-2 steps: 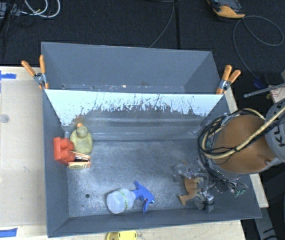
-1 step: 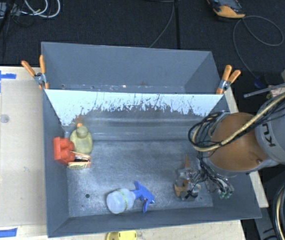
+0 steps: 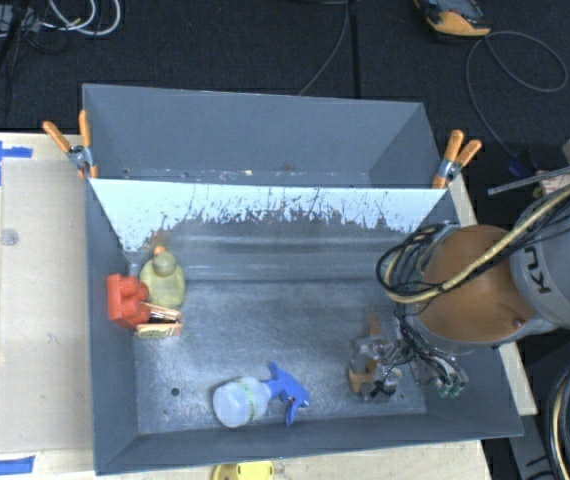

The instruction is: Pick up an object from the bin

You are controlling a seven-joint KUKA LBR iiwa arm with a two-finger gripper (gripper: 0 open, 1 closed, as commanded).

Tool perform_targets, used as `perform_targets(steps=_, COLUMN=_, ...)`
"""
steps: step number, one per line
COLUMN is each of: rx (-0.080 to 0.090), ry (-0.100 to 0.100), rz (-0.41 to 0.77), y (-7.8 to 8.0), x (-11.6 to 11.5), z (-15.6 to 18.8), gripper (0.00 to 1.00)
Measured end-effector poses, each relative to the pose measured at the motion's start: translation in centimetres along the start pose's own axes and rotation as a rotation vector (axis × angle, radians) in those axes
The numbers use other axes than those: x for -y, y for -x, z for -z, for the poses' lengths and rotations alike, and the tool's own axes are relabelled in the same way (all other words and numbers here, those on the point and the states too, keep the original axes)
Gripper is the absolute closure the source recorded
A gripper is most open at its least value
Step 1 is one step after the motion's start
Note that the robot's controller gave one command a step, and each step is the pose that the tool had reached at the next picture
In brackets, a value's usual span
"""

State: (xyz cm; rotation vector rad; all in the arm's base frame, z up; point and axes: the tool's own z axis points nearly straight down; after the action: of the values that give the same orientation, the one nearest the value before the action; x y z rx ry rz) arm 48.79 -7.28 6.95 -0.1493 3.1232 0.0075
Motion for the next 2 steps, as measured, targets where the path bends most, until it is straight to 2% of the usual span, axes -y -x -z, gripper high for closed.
perform_targets(steps=1, rx=-0.001, ry=0.001, rz=0.003, y=1.02, x=-0.13, z=8.99, gripper=1.00)
perform_targets(steps=2, rx=-0.001, ry=0.001, rz=0.003, y=1.02, x=-0.12, z=8.99, gripper=1.00)
